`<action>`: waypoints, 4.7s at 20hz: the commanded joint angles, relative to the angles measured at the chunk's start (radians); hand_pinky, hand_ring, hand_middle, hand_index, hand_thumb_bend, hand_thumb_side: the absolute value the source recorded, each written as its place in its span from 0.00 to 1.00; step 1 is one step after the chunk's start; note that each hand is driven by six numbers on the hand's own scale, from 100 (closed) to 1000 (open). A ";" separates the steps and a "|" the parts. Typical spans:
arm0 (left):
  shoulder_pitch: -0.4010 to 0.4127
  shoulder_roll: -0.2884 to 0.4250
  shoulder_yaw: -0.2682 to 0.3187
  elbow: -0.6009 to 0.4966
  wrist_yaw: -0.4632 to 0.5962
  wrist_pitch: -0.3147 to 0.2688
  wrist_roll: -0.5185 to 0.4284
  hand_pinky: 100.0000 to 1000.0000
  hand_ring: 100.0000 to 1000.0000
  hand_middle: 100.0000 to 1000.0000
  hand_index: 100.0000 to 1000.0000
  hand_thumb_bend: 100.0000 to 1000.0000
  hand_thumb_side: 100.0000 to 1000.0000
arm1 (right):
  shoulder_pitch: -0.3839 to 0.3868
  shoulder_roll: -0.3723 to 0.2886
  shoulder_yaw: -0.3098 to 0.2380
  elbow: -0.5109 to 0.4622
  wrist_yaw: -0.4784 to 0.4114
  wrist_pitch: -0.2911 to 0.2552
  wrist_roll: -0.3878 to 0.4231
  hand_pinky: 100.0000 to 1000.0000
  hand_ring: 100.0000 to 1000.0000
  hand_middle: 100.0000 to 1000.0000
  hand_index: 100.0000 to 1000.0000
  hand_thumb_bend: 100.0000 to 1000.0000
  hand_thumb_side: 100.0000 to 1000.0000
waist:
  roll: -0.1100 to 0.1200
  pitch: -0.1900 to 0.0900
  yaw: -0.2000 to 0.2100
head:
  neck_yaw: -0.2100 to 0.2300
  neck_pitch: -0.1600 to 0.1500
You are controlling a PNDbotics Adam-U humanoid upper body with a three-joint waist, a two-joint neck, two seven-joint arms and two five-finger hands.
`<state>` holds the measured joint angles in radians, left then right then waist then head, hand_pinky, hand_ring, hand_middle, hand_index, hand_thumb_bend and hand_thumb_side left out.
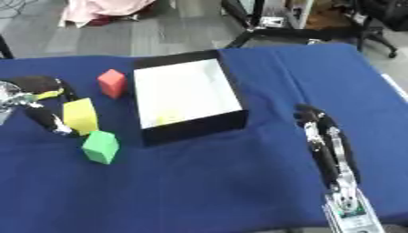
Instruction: Pick up objects on the table and place them in the box.
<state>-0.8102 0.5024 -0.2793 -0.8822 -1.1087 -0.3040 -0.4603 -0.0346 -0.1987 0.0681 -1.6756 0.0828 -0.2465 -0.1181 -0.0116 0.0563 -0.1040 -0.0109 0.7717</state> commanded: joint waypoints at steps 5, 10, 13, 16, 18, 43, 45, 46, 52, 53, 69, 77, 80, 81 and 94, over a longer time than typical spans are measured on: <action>-0.028 -0.005 0.011 0.000 0.009 0.002 0.072 0.68 0.45 0.43 0.65 0.47 0.40 | -0.010 -0.012 -0.003 -0.009 -0.003 -0.001 0.003 0.80 0.78 0.76 0.77 0.00 0.83 | -0.001 -0.032 -0.004 | 0.000 -0.002; -0.042 0.016 0.018 -0.051 0.077 -0.001 0.074 0.66 0.41 0.38 0.59 0.38 0.34 | -0.010 -0.013 -0.003 -0.008 -0.003 -0.001 0.003 0.80 0.78 0.76 0.77 0.00 0.83 | 0.000 -0.033 -0.004 | -0.003 -0.002; -0.081 0.041 0.020 -0.122 0.130 0.011 0.062 0.67 0.42 0.38 0.60 0.38 0.33 | -0.009 -0.015 -0.002 -0.008 -0.003 0.000 0.003 0.80 0.78 0.76 0.77 0.00 0.83 | 0.001 -0.035 -0.002 | -0.003 -0.002; -0.138 0.036 0.024 -0.188 0.163 0.030 0.064 0.69 0.42 0.39 0.61 0.37 0.32 | -0.007 -0.016 0.000 -0.007 -0.003 -0.001 0.005 0.80 0.78 0.76 0.77 0.00 0.83 | 0.000 -0.038 0.000 | -0.005 -0.002; -0.172 0.011 0.023 -0.214 0.167 0.036 0.080 0.70 0.43 0.40 0.62 0.37 0.32 | -0.006 -0.016 0.001 -0.006 -0.004 -0.001 0.007 0.80 0.78 0.76 0.77 0.00 0.83 | -0.002 -0.039 0.000 | -0.004 -0.002; -0.198 -0.338 0.028 0.077 -0.182 0.056 0.369 0.79 0.68 0.73 0.89 0.63 0.65 | -0.017 -0.005 0.025 -0.004 -0.024 -0.002 0.035 0.80 0.78 0.76 0.77 0.00 0.84 | -0.029 -0.026 -0.062 | 0.019 -0.002; -0.198 -0.332 0.032 0.071 -0.177 0.059 0.381 0.79 0.68 0.72 0.89 0.61 0.69 | -0.017 -0.003 0.024 -0.004 -0.023 -0.002 0.035 0.80 0.78 0.76 0.77 0.00 0.84 | -0.030 -0.026 -0.062 | 0.018 -0.002; -0.200 -0.324 0.034 0.063 -0.166 0.058 0.384 0.79 0.67 0.71 0.87 0.61 0.69 | -0.016 -0.003 0.024 -0.003 -0.023 -0.001 0.034 0.80 0.78 0.76 0.77 0.00 0.84 | -0.029 -0.027 -0.060 | 0.018 -0.002; -0.210 -0.177 -0.017 -0.092 0.039 -0.044 0.210 0.80 0.66 0.69 0.85 0.55 0.70 | -0.011 -0.006 0.014 -0.002 -0.018 0.000 0.026 0.80 0.78 0.76 0.77 0.00 0.84 | -0.021 -0.031 -0.044 | 0.004 -0.002; -0.206 -0.138 -0.027 -0.135 0.094 -0.063 0.154 0.80 0.65 0.69 0.84 0.55 0.69 | -0.010 -0.008 0.013 -0.001 -0.017 0.000 0.024 0.80 0.78 0.76 0.77 0.00 0.84 | -0.018 -0.033 -0.039 | 0.002 -0.002; 0.017 0.271 -0.197 -0.624 0.606 -0.017 -0.438 0.81 0.66 0.70 0.84 0.59 0.59 | -0.010 -0.023 0.007 -0.002 -0.006 -0.001 0.018 0.80 0.78 0.76 0.77 0.00 0.83 | 0.007 -0.037 -0.014 | -0.013 -0.002; 0.055 0.265 -0.269 -0.553 0.577 -0.059 -0.447 0.80 0.67 0.70 0.84 0.62 0.57 | -0.011 -0.022 0.008 -0.002 -0.006 -0.001 0.019 0.80 0.77 0.76 0.77 0.00 0.84 | 0.010 -0.037 -0.020 | -0.013 -0.002; 0.071 0.249 -0.257 -0.520 0.526 -0.071 -0.447 0.80 0.67 0.70 0.85 0.63 0.54 | -0.012 -0.022 0.008 -0.002 -0.006 0.000 0.019 0.80 0.77 0.76 0.77 0.00 0.84 | 0.010 -0.036 -0.020 | -0.015 -0.002; 0.075 0.241 -0.247 -0.511 0.508 -0.072 -0.447 0.80 0.66 0.69 0.84 0.62 0.51 | -0.011 -0.021 0.008 -0.002 -0.006 0.000 0.019 0.80 0.77 0.76 0.77 0.00 0.84 | 0.009 -0.036 -0.020 | -0.016 -0.002; 0.092 0.166 -0.238 -0.443 0.402 -0.082 -0.326 0.79 0.63 0.66 0.82 0.59 0.43 | -0.014 -0.018 0.009 -0.003 -0.008 0.000 0.020 0.80 0.77 0.76 0.77 0.00 0.84 | 0.006 -0.034 -0.023 | -0.019 -0.002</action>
<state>-0.7044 0.6593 -0.5224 -1.3240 -0.6971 -0.3505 -0.7657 -0.0358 -0.1996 0.0806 -1.6668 0.0740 -0.2461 -0.0975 -0.0141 0.0484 -0.1247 -0.0279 0.7717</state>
